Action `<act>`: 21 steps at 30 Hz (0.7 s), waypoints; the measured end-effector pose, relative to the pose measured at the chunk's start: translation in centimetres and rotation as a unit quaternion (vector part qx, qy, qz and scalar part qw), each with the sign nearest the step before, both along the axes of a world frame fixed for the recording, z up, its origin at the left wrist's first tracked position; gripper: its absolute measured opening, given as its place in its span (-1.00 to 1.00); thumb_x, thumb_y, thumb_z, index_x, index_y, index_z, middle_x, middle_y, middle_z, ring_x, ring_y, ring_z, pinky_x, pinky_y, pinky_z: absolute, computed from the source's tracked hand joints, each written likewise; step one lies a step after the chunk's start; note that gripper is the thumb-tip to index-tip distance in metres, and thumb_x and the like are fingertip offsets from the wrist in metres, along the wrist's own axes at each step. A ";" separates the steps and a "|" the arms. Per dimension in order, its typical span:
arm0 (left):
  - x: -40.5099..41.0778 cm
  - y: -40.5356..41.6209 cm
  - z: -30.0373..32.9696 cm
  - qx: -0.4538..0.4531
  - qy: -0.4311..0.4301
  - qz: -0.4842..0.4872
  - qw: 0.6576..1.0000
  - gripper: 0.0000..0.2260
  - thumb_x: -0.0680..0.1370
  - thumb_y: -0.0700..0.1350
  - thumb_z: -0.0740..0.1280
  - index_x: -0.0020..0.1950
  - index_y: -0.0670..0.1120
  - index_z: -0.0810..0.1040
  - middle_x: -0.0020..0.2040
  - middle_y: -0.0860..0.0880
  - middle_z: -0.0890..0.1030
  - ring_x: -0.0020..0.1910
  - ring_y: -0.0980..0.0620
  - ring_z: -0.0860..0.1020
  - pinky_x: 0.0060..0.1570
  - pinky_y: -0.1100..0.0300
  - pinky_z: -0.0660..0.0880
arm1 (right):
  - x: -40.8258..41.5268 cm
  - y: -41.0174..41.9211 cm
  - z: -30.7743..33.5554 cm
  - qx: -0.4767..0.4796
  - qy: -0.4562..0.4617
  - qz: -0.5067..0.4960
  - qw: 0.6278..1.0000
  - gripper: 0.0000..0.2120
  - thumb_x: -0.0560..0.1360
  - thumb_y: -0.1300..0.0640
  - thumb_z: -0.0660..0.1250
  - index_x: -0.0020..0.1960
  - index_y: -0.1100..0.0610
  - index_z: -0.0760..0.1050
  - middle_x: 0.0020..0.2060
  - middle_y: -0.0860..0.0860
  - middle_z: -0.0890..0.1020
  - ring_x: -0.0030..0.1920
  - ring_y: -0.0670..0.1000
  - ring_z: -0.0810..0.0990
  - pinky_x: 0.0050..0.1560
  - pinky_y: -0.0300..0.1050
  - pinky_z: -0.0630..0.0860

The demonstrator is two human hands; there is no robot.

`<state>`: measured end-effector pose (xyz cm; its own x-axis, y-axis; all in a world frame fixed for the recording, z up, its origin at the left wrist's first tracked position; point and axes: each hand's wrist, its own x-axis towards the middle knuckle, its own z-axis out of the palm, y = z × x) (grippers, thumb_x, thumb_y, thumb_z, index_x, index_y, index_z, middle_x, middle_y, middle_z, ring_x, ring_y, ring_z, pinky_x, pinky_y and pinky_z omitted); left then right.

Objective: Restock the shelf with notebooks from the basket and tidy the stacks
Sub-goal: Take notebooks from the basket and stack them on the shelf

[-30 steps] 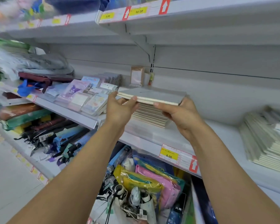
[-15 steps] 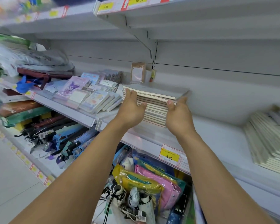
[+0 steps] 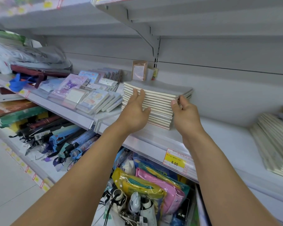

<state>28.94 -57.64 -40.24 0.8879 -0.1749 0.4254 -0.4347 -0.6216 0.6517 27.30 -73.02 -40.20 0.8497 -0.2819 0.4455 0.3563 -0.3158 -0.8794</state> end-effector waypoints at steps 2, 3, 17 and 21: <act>0.2 -0.1 -0.5 0.011 -0.010 0.002 1.000 -0.39 0.65 -0.10 0.20 0.60 -0.02 -0.07 0.60 -0.04 -0.20 0.58 0.00 -0.09 0.52 0.14 -0.01 | 0.7 0.0 -0.4 -0.027 0.012 0.012 0.999 -0.40 0.52 -0.22 0.18 0.46 0.06 0.36 0.35 -0.05 0.52 0.36 0.02 0.48 0.41 0.06 0.40; 0.4 -0.1 -0.6 0.013 -0.011 0.001 1.000 -0.39 0.65 -0.11 0.21 0.60 -0.02 -0.07 0.60 -0.04 -0.20 0.58 0.00 -0.09 0.52 0.14 -0.01 | 0.9 -0.1 -0.6 -0.026 0.022 0.021 0.999 -0.38 0.50 -0.23 0.18 0.47 0.05 0.33 0.36 -0.05 0.51 0.37 0.02 0.47 0.42 0.09 0.39; -10.5 8.2 -5.2 0.028 -0.148 0.124 0.981 -0.92 0.53 -0.13 0.30 -0.06 -0.08 0.57 -0.37 0.12 0.53 -0.37 0.12 0.50 -0.29 0.18 0.45 | -11.7 6.1 -3.1 -0.119 -0.241 0.003 0.963 -0.69 0.56 0.11 0.26 -0.31 0.23 0.47 -0.46 0.05 0.49 -0.39 0.03 0.44 -0.32 -0.06 0.36; -19.3 12.9 -14.2 0.101 -0.001 0.187 0.977 -0.88 0.54 -0.03 0.32 -0.16 -0.03 0.56 -0.45 0.05 0.54 -0.39 -0.02 0.54 -0.33 0.12 0.44 | -17.3 9.2 -16.6 -0.268 -0.011 0.193 0.944 -0.60 0.56 0.09 0.31 -0.40 0.23 0.39 -0.51 0.11 0.42 -0.45 0.02 0.38 -0.33 0.04 0.39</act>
<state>9.61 -44.79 -54.44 0.9055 0.0806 0.4166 -0.1537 -0.8528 0.4992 10.01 -63.84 -56.79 0.8316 0.3173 0.4559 0.5526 -0.5555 -0.6214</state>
